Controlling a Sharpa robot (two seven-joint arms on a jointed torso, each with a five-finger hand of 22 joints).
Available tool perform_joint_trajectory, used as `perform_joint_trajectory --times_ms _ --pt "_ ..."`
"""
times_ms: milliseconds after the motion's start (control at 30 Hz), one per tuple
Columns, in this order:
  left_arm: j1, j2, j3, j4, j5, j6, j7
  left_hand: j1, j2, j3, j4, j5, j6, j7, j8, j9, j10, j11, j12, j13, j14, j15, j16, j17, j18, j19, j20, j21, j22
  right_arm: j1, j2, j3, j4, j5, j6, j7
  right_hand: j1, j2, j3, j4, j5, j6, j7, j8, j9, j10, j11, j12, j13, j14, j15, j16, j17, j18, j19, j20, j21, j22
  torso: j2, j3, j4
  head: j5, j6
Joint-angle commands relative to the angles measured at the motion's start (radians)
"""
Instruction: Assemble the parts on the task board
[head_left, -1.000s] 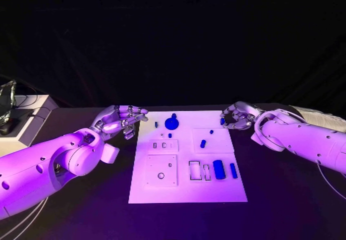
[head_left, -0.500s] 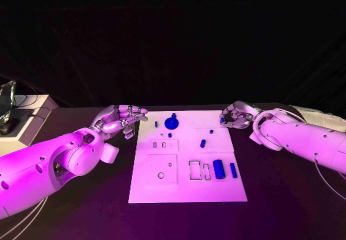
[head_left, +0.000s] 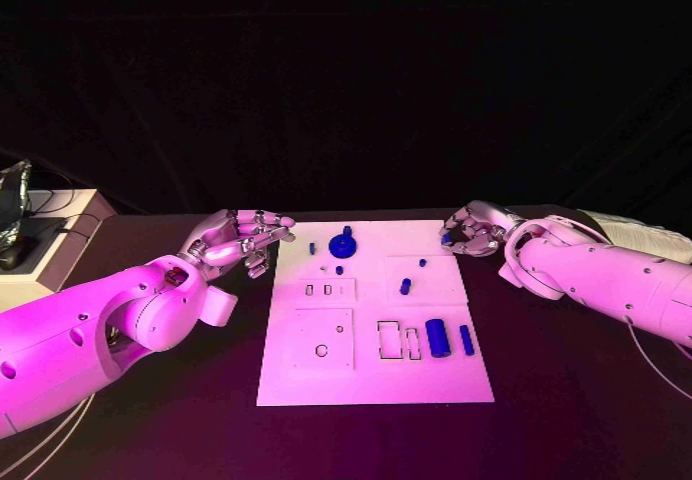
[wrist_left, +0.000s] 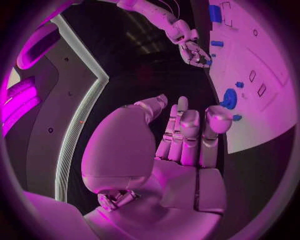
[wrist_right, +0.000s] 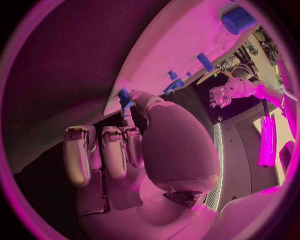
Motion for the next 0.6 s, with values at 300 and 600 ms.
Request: perform_joint_trajectory --times_ms 300,600 --pt "0.0 0.002 0.001 0.002 0.006 0.009 0.003 -0.007 -0.004 0.003 -0.002 -0.002 -0.009 0.0 -0.005 0.001 0.004 -0.002 0.006 0.002 -0.005 -0.002 -0.002 -0.003 -0.005 -0.006 0.001 0.003 0.0 0.0 -0.004 0.0 0.027 -0.03 -0.084 -0.026 -0.004 0.027 0.023 -0.008 0.004 0.037 -0.01 0.032 0.012 0.064 -0.016 0.008 0.215 0.095 -0.012 0.006 0.223 -0.011 0.073 -0.014 0.003 0.2 0.0 0.0005 0.0011 0.002 0.002" --pt "0.0 0.004 0.001 0.0 0.005 0.005 -0.006 -0.01 -0.003 0.003 -0.003 -0.002 -0.011 0.005 -0.007 0.001 0.019 -0.001 0.021 0.01 -0.005 0.0 -0.002 -0.005 -0.005 -0.007 0.001 0.005 0.001 0.02 -0.019 0.002 0.113 -0.067 -0.159 -0.079 -0.01 0.026 0.022 -0.01 -0.003 0.044 -0.013 0.041 0.016 0.063 -0.019 0.007 0.215 0.095 -0.011 0.007 0.224 -0.012 0.074 -0.014 0.004 0.202 -0.003 -0.0014 -0.0014 0.006 0.004"
